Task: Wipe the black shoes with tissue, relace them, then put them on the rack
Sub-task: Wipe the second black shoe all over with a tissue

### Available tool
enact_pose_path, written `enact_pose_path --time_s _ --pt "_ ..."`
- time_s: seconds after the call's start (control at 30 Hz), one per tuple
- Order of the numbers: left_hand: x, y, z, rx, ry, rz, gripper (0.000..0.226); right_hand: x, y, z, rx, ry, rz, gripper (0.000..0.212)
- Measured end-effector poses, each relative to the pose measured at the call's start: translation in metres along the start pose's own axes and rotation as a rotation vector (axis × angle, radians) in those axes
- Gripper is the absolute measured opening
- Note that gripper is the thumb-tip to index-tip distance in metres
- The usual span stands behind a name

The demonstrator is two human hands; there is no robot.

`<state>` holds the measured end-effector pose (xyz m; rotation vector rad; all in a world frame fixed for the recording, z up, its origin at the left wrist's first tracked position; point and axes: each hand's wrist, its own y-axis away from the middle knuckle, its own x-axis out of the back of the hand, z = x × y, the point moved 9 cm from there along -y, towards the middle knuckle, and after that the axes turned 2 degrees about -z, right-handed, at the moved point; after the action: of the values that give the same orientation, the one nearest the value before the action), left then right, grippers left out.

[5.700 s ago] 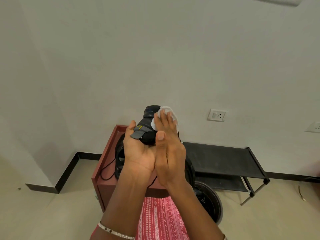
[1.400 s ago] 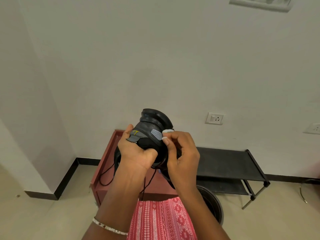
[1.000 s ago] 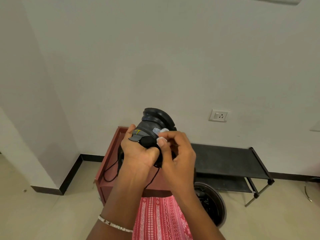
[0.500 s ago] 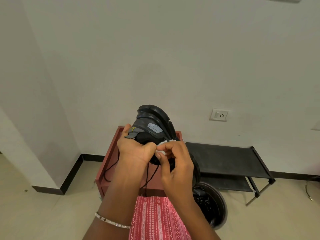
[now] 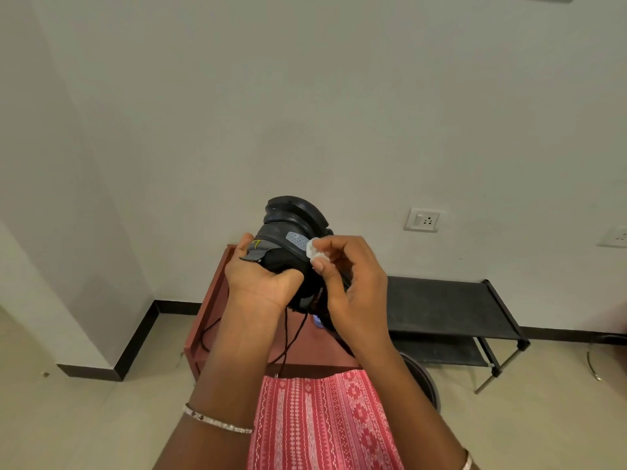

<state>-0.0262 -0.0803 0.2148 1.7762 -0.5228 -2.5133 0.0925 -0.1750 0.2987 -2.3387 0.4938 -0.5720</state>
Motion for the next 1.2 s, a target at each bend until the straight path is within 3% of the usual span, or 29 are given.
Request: enact_pose_path --time_s 0.03,0.1,0.23,0.37,0.5,0.6,0.77,0.93,1.07,1.2 --pt "-0.012 0.002 -0.005 0.072 0.184 -0.045 0.037 0.0 -0.005 -0.002 0.009 0.009 -0.003 0.016" --pt "-0.028 0.019 -0.007 0.144 0.316 -0.091 0.043 0.0 -0.004 0.003 0.018 0.039 -0.008 0.014" --pt "-0.014 0.014 0.002 0.149 0.312 -0.06 0.025 0.016 0.027 0.044 -0.055 0.149 0.038 0.015" --pt "-0.019 0.025 0.006 0.109 0.255 -0.012 0.054 0.02 0.04 0.056 -0.132 0.186 0.07 0.018" --pt "-0.02 0.023 -0.008 0.152 0.221 -0.025 0.033 0.015 0.018 0.036 -0.17 0.064 0.17 0.015" --pt "-0.023 0.023 -0.017 0.154 0.206 -0.053 0.034 0.008 -0.003 0.009 -0.129 -0.031 0.194 0.013" --pt "-0.019 0.021 -0.023 0.184 0.186 -0.048 0.033 0.006 0.0 0.005 -0.018 0.022 0.136 0.012" --pt "-0.015 0.009 -0.013 0.165 0.193 -0.061 0.025 0.019 0.047 0.07 -0.181 0.199 0.097 0.017" --pt "-0.015 -0.009 -0.019 0.204 0.062 -0.062 0.022 0.018 0.056 0.097 -0.289 0.267 0.017 0.022" --pt "-0.023 -0.027 -0.032 0.318 -0.228 -0.113 0.026 0.039 0.053 0.117 -0.427 0.238 0.098 0.026"
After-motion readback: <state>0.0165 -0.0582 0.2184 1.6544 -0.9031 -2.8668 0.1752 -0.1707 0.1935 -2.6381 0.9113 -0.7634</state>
